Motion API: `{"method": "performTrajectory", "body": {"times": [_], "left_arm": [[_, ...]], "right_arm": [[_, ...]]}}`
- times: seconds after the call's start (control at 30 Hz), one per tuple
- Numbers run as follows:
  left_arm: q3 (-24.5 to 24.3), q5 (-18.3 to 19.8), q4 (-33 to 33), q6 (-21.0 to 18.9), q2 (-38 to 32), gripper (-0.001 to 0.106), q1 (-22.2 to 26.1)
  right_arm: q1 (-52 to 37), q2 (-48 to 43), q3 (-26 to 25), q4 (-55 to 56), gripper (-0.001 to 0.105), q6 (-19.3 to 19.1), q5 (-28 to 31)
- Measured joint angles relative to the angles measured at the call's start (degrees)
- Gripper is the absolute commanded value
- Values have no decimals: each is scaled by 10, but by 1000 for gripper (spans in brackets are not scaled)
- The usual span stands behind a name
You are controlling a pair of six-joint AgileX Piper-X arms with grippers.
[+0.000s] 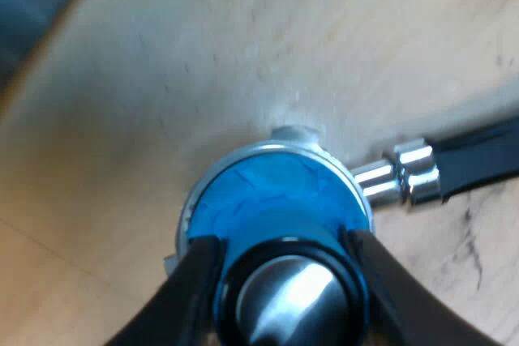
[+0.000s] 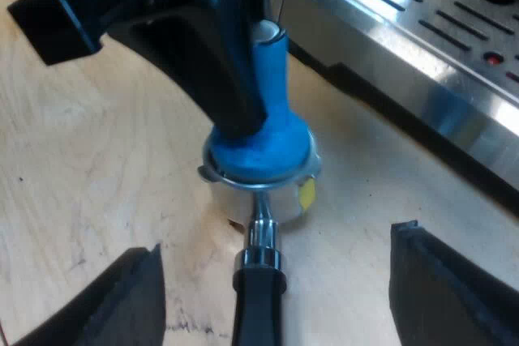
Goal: Grind coffee beans and then tamp
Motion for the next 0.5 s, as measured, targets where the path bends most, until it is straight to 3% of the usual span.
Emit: {"method": "performTrajectory", "body": {"times": [0.3, 0.5], "left_arm": [[-46, -16, 40, 4, -12, 0, 0], [-48, -26, 57, 4, -46, 0, 0]], "right_arm": [[0, 0, 0, -13, 61, 0, 0], [0, 0, 0, -27, 61, -2, 0]]}}
